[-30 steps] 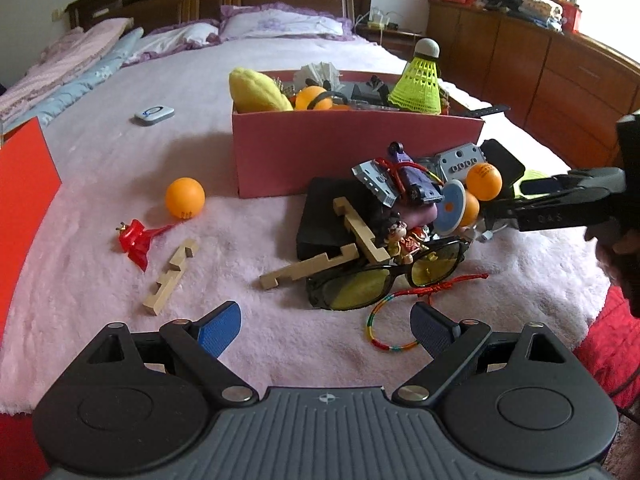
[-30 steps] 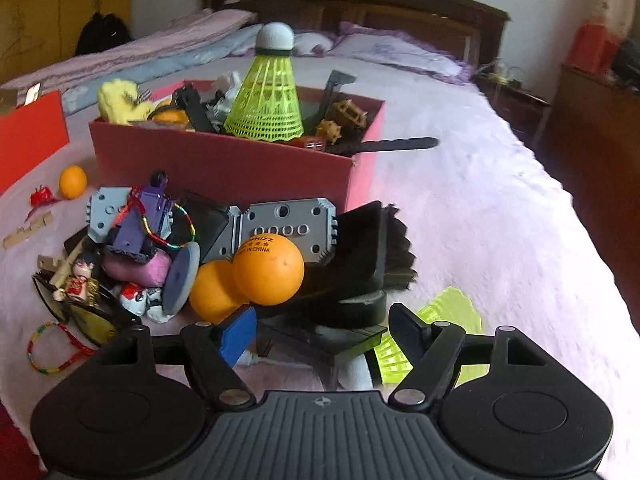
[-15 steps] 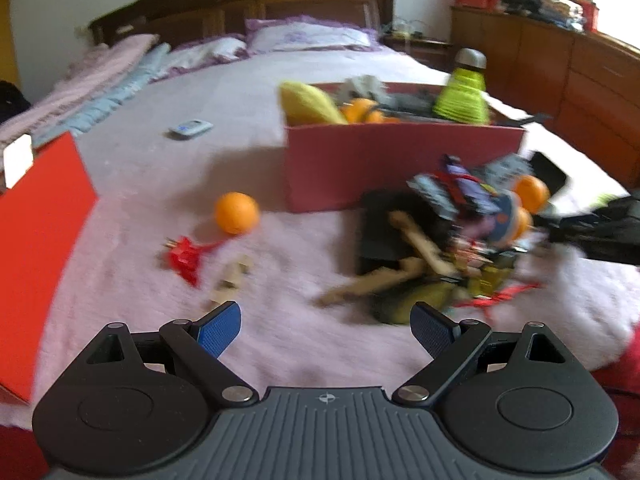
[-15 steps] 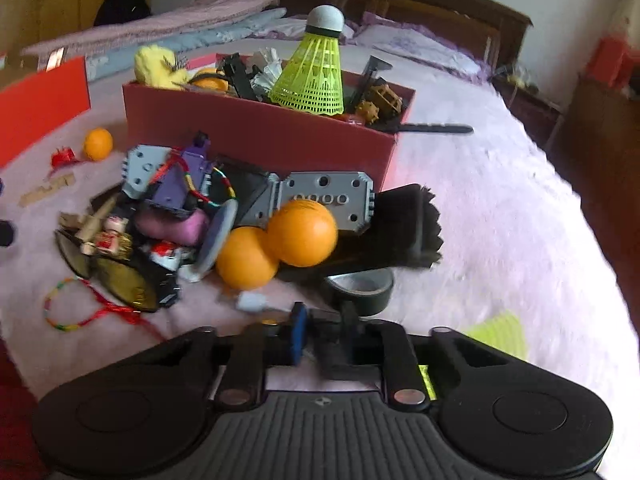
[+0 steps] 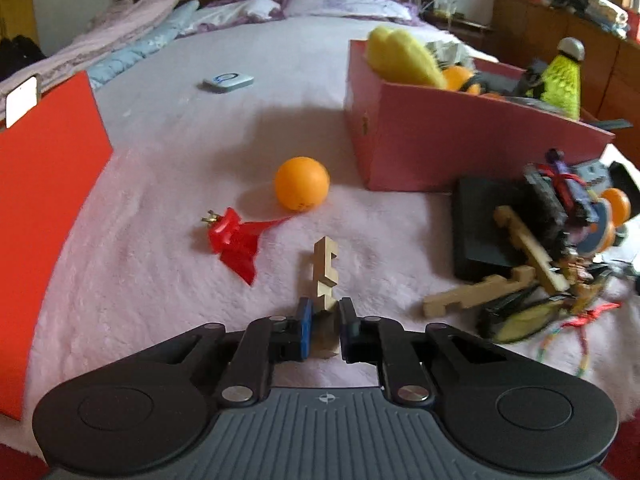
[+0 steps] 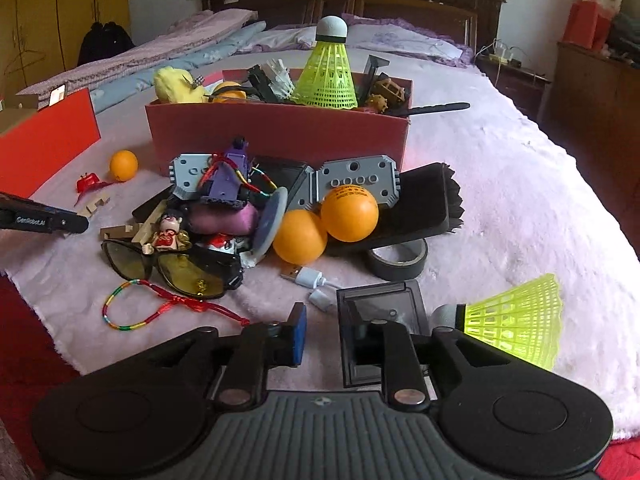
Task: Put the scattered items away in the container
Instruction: 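Grasp the gray plastic holder with the right tool while the left grasps a tan wooden piece, then lift the holder and wooden piece with both tools toward the red box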
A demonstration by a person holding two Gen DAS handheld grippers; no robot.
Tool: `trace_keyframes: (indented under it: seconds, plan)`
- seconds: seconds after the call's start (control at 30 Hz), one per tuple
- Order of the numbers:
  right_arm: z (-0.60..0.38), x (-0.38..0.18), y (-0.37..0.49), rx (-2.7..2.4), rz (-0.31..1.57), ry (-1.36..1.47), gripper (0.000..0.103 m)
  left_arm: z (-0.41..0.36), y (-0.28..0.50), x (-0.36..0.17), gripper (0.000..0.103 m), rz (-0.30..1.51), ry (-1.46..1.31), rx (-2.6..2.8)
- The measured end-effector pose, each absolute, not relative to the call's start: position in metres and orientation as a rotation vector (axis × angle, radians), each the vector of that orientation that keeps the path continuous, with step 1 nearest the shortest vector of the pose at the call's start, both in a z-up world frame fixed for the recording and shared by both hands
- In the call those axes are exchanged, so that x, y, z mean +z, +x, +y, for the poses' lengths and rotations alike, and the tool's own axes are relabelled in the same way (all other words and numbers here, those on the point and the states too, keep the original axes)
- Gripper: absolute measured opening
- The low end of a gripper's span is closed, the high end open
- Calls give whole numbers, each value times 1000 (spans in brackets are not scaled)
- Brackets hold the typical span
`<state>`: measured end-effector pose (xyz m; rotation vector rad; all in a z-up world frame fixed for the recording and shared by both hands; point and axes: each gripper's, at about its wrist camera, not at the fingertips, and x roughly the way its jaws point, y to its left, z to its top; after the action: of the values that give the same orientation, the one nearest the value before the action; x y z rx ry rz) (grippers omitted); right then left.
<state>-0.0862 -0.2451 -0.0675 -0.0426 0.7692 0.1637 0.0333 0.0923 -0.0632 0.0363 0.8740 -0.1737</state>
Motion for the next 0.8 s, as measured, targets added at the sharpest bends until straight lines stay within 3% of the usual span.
trace_keyframes:
  seconds: [0.33,0.47,0.67,0.8]
  plan:
    - [-245,-63,-101,131,734,-37,23,78,-34,-55,15,909,-58,-289]
    - [-247,-61,-108,62,696,-62,40,72,-42,-59,16,919,-39,-300]
    - [-256,-72,-99,-23,743,-71,49,69,-41,-60,36,905,-29,-292]
    - [-267,-84,-88,-51,794,-10,54,68,-42,-59,40,901,-6,-287]
